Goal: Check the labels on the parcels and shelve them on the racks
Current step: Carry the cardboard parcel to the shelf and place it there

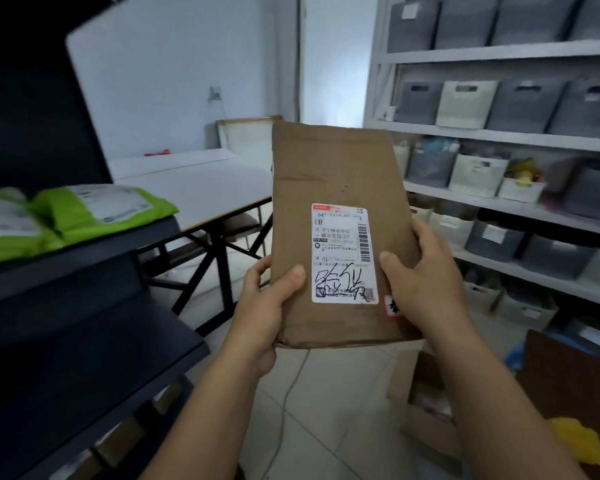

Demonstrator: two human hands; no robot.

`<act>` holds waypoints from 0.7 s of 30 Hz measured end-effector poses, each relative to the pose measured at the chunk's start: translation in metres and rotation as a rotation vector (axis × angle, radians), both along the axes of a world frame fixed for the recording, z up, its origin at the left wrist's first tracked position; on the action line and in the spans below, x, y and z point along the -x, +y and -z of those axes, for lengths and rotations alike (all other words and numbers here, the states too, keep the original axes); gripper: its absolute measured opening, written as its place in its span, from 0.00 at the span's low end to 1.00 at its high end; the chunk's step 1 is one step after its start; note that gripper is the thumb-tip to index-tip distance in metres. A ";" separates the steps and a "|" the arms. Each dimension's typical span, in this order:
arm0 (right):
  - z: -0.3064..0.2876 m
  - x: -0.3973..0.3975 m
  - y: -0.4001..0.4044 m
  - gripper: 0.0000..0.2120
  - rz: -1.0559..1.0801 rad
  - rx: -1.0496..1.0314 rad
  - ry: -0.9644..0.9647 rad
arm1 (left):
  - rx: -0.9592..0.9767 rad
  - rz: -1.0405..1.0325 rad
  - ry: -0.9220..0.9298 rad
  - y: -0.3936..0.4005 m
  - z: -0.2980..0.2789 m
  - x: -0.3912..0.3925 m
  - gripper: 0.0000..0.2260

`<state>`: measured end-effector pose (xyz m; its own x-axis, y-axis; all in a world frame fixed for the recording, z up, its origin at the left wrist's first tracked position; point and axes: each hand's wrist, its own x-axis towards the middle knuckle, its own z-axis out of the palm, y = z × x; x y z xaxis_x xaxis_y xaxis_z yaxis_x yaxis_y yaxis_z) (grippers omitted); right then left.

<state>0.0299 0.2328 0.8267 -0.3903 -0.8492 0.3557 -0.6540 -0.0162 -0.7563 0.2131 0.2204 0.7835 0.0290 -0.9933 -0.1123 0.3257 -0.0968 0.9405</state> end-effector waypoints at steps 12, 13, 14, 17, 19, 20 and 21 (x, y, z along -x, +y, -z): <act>-0.030 -0.043 0.062 0.25 -0.217 0.046 -0.101 | 0.044 -0.184 -0.033 0.099 -0.039 -0.045 0.16; -0.031 -0.047 0.066 0.25 -0.231 0.043 -0.131 | 0.052 -0.198 -0.032 0.105 -0.040 -0.050 0.16; -0.031 -0.052 0.071 0.26 -0.248 0.039 -0.166 | 0.058 -0.210 -0.031 0.112 -0.041 -0.055 0.17; -0.031 -0.063 0.087 0.27 -0.308 0.032 -0.290 | 0.073 -0.237 -0.025 0.138 -0.042 -0.073 0.21; -0.032 -0.070 0.100 0.26 -0.345 0.022 -0.380 | 0.080 -0.248 -0.023 0.158 -0.043 -0.085 0.22; -0.033 -0.075 0.108 0.26 -0.363 0.016 -0.424 | 0.087 -0.253 -0.022 0.167 -0.042 -0.092 0.22; -0.033 -0.082 0.117 0.25 -0.376 0.014 -0.463 | 0.094 -0.260 -0.022 0.177 -0.042 -0.099 0.21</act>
<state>0.1115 0.3497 0.8599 -0.1804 -0.9557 0.2327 -0.2040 -0.1951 -0.9593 0.3124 0.3974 0.8256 0.2858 -0.9581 -0.0167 0.3077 0.0752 0.9485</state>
